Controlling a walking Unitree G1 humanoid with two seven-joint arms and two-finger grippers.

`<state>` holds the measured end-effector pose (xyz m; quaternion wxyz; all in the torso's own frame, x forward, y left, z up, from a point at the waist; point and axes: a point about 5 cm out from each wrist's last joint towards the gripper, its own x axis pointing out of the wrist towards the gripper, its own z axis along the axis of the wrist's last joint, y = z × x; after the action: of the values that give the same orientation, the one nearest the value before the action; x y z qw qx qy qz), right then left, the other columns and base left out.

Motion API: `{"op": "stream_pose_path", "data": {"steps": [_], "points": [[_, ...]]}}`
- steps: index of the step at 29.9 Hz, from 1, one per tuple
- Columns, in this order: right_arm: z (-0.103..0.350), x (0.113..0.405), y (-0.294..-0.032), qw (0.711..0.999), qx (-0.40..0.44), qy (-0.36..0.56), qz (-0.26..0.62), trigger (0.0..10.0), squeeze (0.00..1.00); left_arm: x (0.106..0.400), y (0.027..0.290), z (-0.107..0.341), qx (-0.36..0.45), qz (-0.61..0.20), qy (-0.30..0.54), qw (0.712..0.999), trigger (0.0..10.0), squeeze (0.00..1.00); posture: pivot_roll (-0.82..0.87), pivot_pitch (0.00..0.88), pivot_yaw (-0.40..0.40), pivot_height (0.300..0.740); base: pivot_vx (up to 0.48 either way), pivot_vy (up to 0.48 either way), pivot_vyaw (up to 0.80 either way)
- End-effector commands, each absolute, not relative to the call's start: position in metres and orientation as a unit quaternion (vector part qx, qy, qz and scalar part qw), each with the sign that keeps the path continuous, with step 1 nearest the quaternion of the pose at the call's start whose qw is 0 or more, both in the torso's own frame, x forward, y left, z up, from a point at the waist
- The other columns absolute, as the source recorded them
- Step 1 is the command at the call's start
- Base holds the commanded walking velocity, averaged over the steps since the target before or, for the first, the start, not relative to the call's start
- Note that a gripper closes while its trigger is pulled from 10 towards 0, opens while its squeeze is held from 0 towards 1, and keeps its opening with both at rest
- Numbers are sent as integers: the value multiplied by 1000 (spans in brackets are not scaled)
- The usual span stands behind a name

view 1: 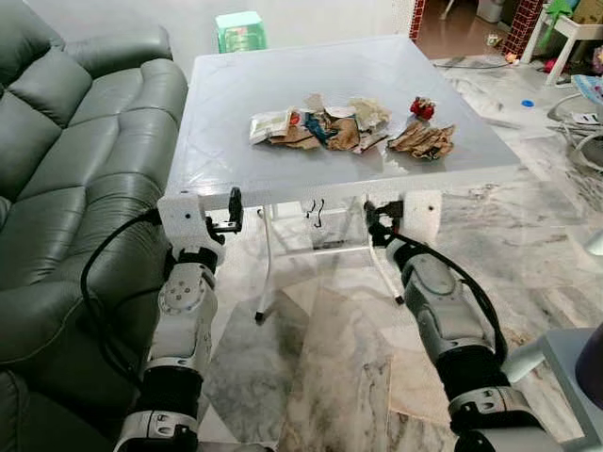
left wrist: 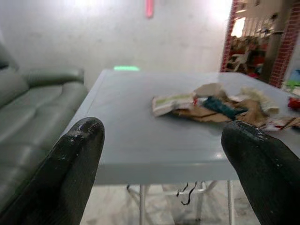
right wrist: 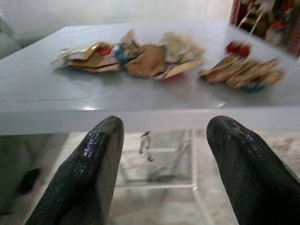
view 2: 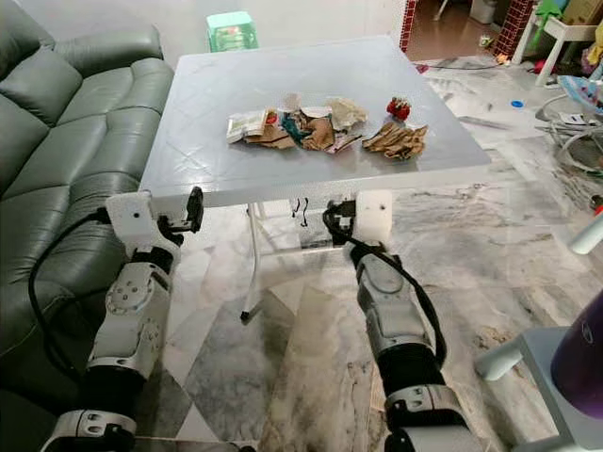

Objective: Picking trash to rubbish bin

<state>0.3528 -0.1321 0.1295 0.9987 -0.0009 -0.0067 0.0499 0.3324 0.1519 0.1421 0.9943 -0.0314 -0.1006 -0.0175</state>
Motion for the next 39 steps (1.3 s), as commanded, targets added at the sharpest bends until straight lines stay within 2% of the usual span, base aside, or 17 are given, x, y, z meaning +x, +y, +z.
{"op": "stream_pose_path", "data": {"steps": [1,10,12,15,17,18,19,24,34,39], "points": [[147,352,-138,998,-19,-49,42,10000,0,327,151,155,-6,-34,-138,990,10000,0,-20,57,36,740,0,0,0],[154,329,-164,995,-57,-78,-9,10000,0,293,158,164,34,-30,-181,983,10000,0,-25,83,58,740,0,0,0],[154,317,-168,997,-24,-77,-1,10000,0,284,157,166,36,-25,-186,982,10000,0,-23,89,58,740,0,0,0],[155,311,-167,997,-20,-74,8,10000,0,282,156,167,32,-26,-184,982,10000,0,-19,92,57,740,0,0,0],[157,309,-168,996,-37,-75,1,10000,0,280,154,168,32,-26,-184,982,10000,427,-21,92,56,740,0,0,0],[157,309,-168,996,-36,-75,-5,10000,780,280,153,168,28,-30,-186,982,10000,867,-22,92,56,740,0,0,0],[159,310,-171,996,-20,-78,-23,10000,1000,280,151,170,26,-33,-189,981,10000,1000,-24,90,57,740,0,0,0],[165,312,-176,995,-23,-83,-50,10000,1000,281,150,173,28,-36,-194,980,10000,1000,-25,87,59,740,0,0,0],[170,312,-175,994,-39,-89,-52,10000,1000,282,150,178,13,-42,-200,979,10000,1000,-19,82,59,740,0,0,0],[170,316,-174,996,-21,-80,-36,10000,1000,284,155,178,1,-24,-196,980,10000,1000,-19,83,55,740,0,0,0]]}}
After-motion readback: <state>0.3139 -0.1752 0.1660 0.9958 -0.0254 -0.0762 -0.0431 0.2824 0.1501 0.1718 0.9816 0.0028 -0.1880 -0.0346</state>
